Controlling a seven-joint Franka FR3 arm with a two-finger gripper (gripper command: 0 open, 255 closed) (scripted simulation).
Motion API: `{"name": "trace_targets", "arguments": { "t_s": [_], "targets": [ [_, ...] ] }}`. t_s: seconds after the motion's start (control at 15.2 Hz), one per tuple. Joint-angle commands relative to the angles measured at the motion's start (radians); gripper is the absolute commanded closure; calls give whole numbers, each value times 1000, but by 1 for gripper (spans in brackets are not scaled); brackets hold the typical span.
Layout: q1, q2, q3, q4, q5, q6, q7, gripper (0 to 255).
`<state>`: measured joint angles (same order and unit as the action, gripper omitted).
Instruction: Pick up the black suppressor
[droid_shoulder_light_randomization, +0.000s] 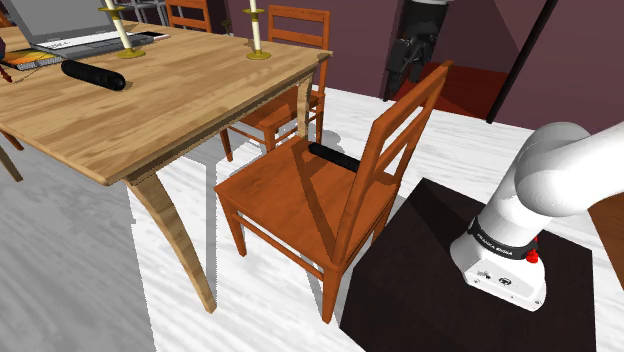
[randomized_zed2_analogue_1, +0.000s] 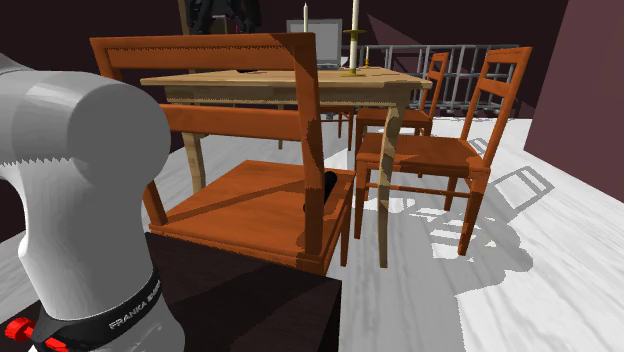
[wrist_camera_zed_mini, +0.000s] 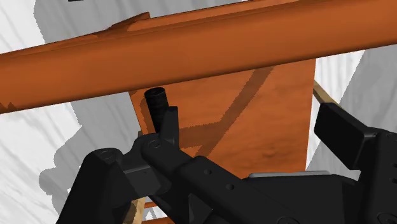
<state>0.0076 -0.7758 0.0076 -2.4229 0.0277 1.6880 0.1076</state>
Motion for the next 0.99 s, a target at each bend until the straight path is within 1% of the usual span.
{"name": "trace_targets", "arguments": {
  "t_s": [0.0, 0.46, 0.92],
  "targets": [
    [0, 0, 0, 0, 0, 0, 0, 0],
    [-17, 185, -41, -58, -19, 236, -50, 0],
    [-29, 425, -81, -44, -21, 457, -103, 0]
  ]
}}
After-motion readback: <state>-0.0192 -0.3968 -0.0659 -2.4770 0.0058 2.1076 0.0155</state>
